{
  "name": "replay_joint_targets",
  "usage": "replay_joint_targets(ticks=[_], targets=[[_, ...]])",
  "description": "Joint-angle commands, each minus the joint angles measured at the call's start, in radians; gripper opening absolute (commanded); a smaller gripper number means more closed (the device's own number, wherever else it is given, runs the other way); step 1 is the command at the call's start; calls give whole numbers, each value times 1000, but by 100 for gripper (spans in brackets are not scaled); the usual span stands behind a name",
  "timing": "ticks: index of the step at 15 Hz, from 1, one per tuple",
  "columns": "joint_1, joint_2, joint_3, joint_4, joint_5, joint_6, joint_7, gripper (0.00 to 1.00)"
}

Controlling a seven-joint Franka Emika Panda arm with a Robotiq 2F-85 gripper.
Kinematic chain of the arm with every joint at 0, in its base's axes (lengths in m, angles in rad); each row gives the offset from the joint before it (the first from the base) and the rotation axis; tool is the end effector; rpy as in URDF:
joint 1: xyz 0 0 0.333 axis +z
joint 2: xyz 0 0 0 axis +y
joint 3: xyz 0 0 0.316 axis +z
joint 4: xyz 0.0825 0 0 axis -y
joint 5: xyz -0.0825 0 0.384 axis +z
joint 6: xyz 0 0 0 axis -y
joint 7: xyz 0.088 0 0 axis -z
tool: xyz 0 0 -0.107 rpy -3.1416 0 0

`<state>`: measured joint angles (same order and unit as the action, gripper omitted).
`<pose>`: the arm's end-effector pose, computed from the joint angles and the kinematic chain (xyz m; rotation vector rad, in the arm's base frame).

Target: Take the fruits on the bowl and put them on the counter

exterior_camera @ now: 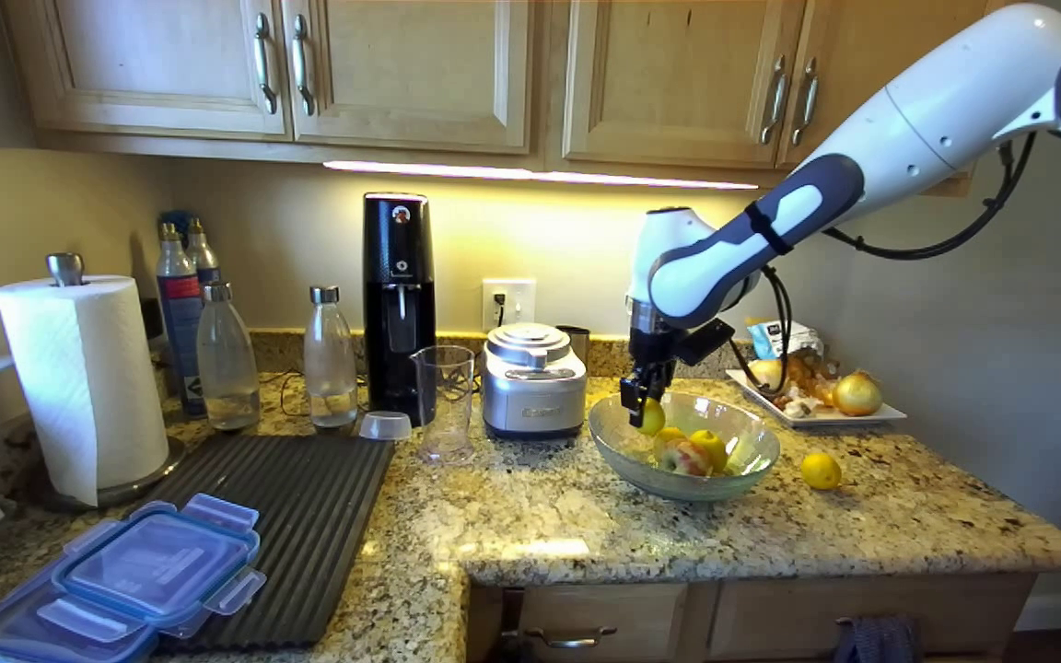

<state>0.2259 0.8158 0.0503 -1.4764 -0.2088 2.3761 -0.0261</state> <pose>0.7012 0.1896 0.1992 2.9648 0.6466 0.1512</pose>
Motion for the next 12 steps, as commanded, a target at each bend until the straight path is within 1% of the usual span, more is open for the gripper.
replay_joint_targets(ticks=[1, 6, 12], targets=[[-7, -121, -21, -101, 0, 24, 44, 41], [-1, -211, -64, -154, -22, 29, 111, 40], [6, -321, -142, -282, -81, 29, 257, 39]])
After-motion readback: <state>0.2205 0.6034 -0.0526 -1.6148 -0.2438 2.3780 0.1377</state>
